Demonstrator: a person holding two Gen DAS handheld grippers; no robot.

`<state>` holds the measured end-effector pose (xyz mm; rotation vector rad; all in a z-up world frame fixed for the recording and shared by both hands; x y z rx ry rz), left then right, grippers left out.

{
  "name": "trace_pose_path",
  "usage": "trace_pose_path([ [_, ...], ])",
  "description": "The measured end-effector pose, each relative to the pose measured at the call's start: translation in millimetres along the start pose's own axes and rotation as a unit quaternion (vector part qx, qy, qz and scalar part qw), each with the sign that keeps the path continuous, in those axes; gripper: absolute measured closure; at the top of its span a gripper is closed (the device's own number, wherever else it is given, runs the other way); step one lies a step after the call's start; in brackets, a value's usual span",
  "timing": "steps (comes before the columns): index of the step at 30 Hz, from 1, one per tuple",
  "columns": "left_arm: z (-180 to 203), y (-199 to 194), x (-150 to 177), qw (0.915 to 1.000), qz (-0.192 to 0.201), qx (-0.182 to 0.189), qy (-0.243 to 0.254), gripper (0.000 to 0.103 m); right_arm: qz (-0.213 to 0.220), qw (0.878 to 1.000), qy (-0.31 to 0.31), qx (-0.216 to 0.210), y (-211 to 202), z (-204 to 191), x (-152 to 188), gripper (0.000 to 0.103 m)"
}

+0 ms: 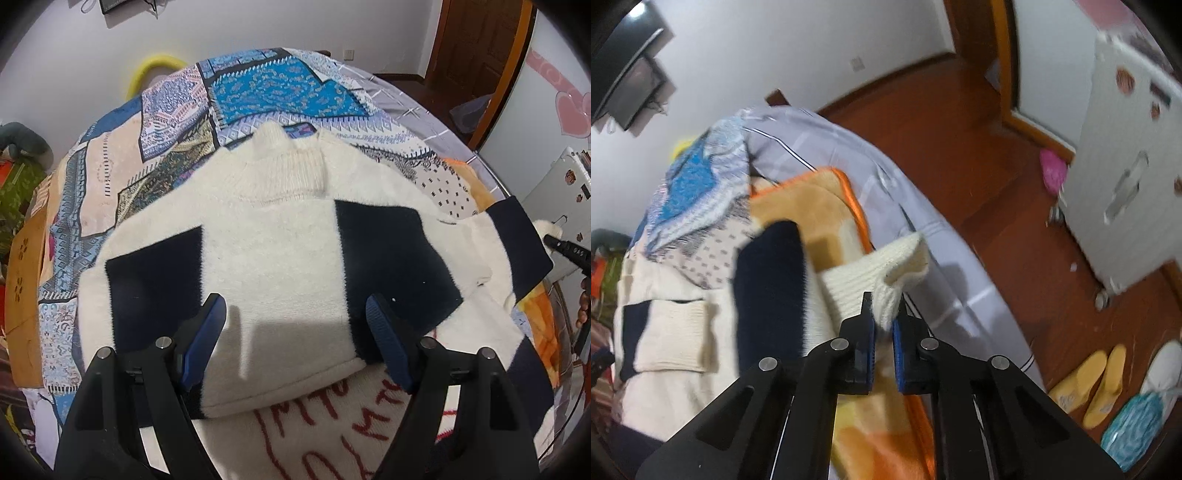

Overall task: Fold small clothes
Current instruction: 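Grasp the other sleeve cuff with the right gripper and lift it, then fold the sleeve held by the right gripper across the sweater body and release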

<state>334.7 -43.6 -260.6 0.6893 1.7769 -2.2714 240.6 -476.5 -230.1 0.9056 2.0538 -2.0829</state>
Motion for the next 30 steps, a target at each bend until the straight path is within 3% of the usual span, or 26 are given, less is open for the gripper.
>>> trace_pose_path([
  [5, -0.7, -16.6, -0.9, 0.9998, 0.017, 0.005, -0.005, 0.025, 0.059, 0.997, -0.050, 0.001, -53.0, -20.5, -25.3, 0.096],
  [15, -6.4, -60.5, 2.3, 0.9985, 0.054, 0.011, -0.006, 0.025, 0.155, 0.978, -0.125, -0.059, -154.3, -103.3, -50.8, 0.096],
  [21, -17.1, -87.3, 7.3, 0.9970, 0.076, 0.011, -0.014, 0.025, 0.181, 0.964, -0.171, -0.096, -189.8, -155.2, -46.2, 0.096],
  [30, -36.3, -113.1, 21.2, 0.9952, 0.093, 0.009, -0.028, 0.025, 0.182, 0.951, -0.203, -0.146, -206.9, -223.1, -33.4, 0.096],
])
Point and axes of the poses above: each gripper's, at about its wrist camera, not at the fingertips, and y roughly the way its jaws point, z to its right, x to its underside, the point moved 6 cm from there along y, roughly the way its jaws point, and after that the axes turned 13 degrees about x, right-handed, at the moved point
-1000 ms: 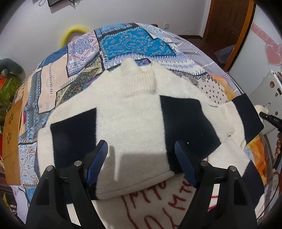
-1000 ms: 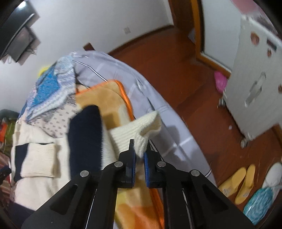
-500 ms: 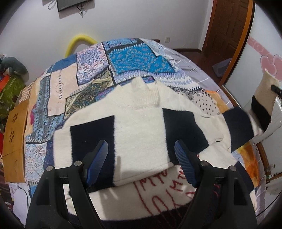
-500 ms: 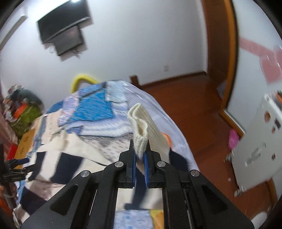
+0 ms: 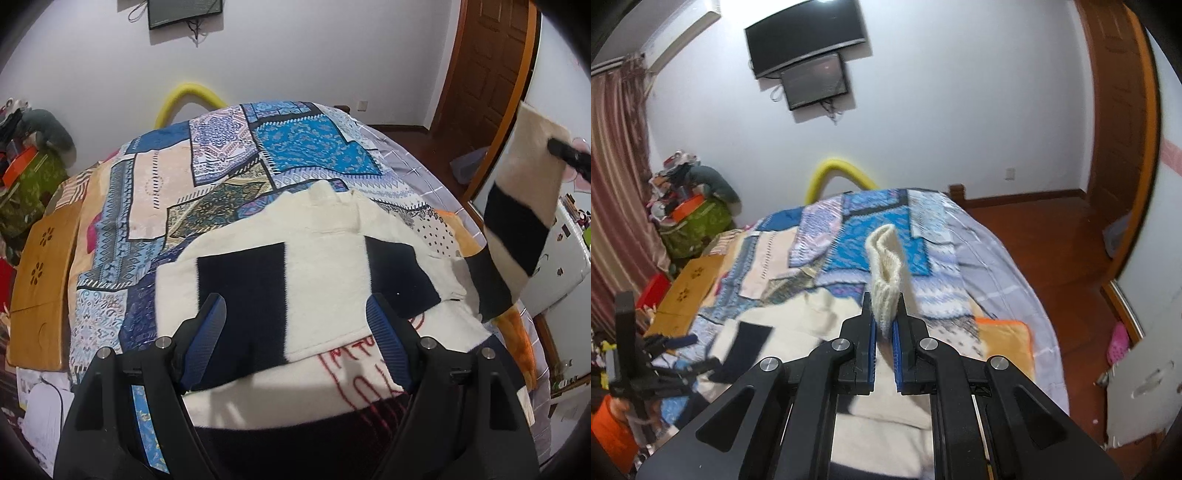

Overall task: Fold small clothes
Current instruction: 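Fold the sleeve held by the right gripper across the sweater body and release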

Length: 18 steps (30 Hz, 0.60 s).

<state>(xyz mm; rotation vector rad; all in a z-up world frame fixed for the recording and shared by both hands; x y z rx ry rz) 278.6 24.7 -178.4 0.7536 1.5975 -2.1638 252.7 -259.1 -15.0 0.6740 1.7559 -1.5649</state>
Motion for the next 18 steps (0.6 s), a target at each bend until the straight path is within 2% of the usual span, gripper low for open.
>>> trace_pose_path([
  [5, -12.5, -16.3, 3.2, 0.9999, 0.013, -0.003, -0.005, 0.025, 0.022, 0.999, -0.017, -0.028, -3.6, -44.9, -29.9, 0.096],
  [10, -31.4, -31.4, 8.1, 0.9995, 0.025, -0.016, -0.012, 0.025, 0.028, 0.996, -0.047, -0.066, -0.9, -103.2, -42.9, 0.096],
  [15, -55.8, -43.7, 19.1, 0.9989, 0.029, -0.022, -0.030, 0.025, 0.013, 0.992, -0.075, -0.103, 11.1, -159.1, -30.0, 0.096],
  [18, -69.5, -47.0, 27.0, 0.9986, 0.025, -0.031, -0.036, 0.025, -0.011, 0.988, -0.096, -0.124, 26.7, -194.1, -11.1, 0.097],
])
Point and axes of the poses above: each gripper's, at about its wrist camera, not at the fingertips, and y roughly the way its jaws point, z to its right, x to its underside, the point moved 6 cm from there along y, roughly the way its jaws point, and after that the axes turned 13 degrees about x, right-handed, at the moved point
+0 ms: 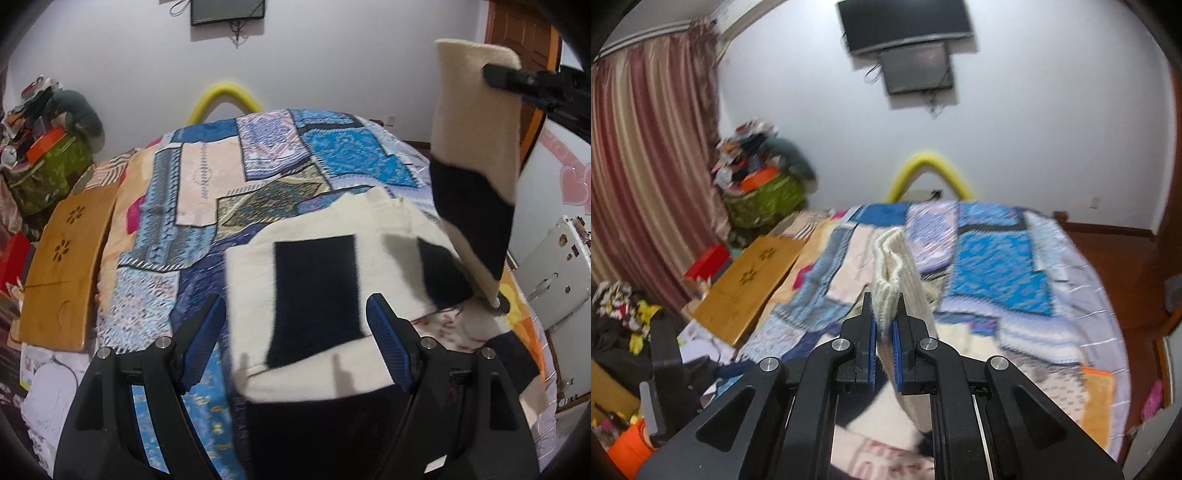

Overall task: Fold small clothes
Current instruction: 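Fold the sleeve held by the right gripper across the sweater body and release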

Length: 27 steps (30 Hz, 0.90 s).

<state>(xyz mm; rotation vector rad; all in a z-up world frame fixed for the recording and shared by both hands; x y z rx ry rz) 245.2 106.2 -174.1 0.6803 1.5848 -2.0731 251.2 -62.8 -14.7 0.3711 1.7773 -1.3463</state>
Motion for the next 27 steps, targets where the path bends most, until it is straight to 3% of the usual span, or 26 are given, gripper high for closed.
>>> trace_pose_path([
  [7, -26.7, -3.9, 18.9, 0.9998, -0.010, -0.005, -0.017, 0.025, -0.082, 0.995, -0.034, -0.043, 60.6, -55.2, 45.8, 0.096],
  [15, -43.8, 0.6, 32.9, 0.9993, -0.024, -0.011, -0.026, 0.025, -0.151, 0.985, -0.048, -0.070, 92.9, -83.7, 84.4, 0.093],
  [18, -48.9, 2.1, 34.7, 0.9990, -0.026, -0.011, -0.035, 0.025, -0.156, 0.984, -0.050, -0.067, 91.6, -84.9, 88.3, 0.092],
  [21, -51.7, 3.2, 34.0, 0.9988, -0.026, -0.013, -0.039, 0.025, -0.162, 0.983, -0.045, -0.077, 84.7, -82.0, 85.0, 0.084],
  [27, -47.0, 3.9, 27.2, 0.9990, -0.023, -0.014, -0.036, 0.025, -0.114, 0.991, -0.043, -0.055, 57.2, -54.5, 62.2, 0.074],
])
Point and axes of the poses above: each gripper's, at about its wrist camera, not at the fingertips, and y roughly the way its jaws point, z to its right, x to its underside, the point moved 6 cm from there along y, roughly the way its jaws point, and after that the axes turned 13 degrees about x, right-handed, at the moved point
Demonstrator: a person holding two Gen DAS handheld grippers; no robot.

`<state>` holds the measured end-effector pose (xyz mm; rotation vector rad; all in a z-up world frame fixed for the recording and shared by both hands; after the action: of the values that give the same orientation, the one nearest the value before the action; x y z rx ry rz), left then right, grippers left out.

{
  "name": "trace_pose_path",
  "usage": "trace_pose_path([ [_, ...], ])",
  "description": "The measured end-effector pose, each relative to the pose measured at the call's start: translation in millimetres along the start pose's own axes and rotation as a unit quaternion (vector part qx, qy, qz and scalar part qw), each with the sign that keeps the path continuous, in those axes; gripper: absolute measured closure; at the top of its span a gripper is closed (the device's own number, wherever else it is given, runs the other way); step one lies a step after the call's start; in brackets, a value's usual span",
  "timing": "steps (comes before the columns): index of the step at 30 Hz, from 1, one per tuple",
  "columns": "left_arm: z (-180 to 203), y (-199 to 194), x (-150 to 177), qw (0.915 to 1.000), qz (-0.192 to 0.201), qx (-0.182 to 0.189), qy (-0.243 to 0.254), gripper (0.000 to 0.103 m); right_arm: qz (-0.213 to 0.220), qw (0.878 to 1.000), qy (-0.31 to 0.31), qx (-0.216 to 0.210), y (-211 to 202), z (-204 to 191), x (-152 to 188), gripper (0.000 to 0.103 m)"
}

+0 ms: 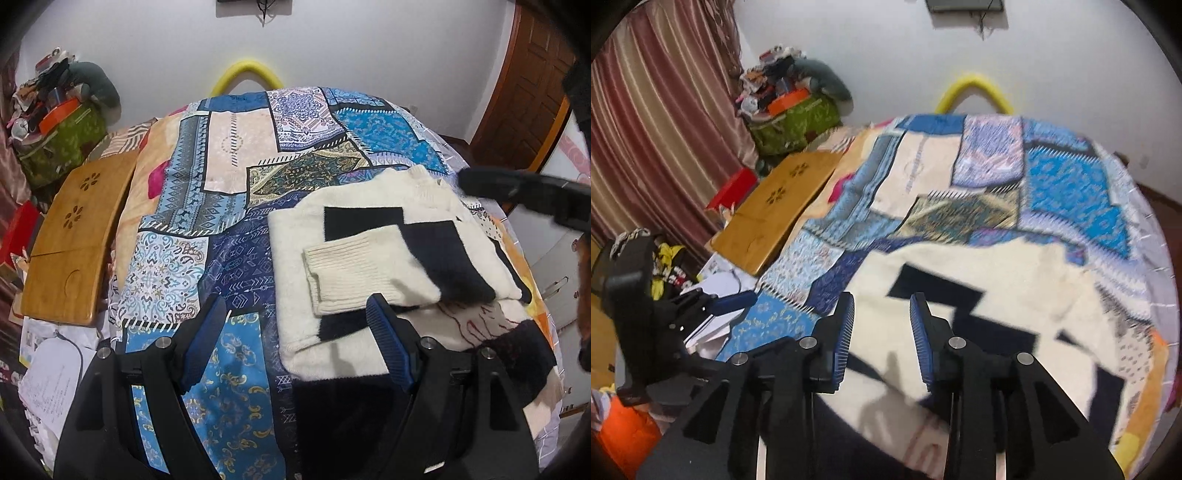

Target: Fold small clothes

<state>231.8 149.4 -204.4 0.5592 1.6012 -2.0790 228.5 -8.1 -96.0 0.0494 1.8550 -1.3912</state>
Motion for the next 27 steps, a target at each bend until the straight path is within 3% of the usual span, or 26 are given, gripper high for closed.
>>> trace_pose_path([
  [7, 10.5, 13.9, -13.1, 1.0000, -0.005, 0.005, -0.004, 0.025, 0.055, 0.995, 0.004, 0.082, -51.4, 68.1, -3.3, 0.062],
  [13, 12.9, 41.3, -19.6, 0.9995, -0.017, 0.016, -0.022, 0.025, 0.063, 0.988, 0.042, 0.133, -78.4, 137.5, 14.3, 0.056],
  [20, 7.3, 75.7, -11.2, 0.9983, -0.051, 0.008, -0.026, 0.027, 0.019, 0.978, 0.088, 0.187, -73.7, 210.0, 64.9, 0.054],
  [27, 5.5, 96.0, -4.8, 0.9972, -0.069, 0.021, -0.019, 0.041, -0.025, 0.971, 0.154, 0.181, -54.3, 252.3, 115.9, 0.054],
])
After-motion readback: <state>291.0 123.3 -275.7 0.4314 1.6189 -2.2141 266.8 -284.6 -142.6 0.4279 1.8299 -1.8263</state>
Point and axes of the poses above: each gripper's, at about its wrist camera, not at the fingertips, and y roughly the way its jaws point, z to its right, x to its underside, the point moved 6 cm from there along y, roughly the way its jaws point, and after that the axes turned 13 degrees about x, right-handed, at the moved point
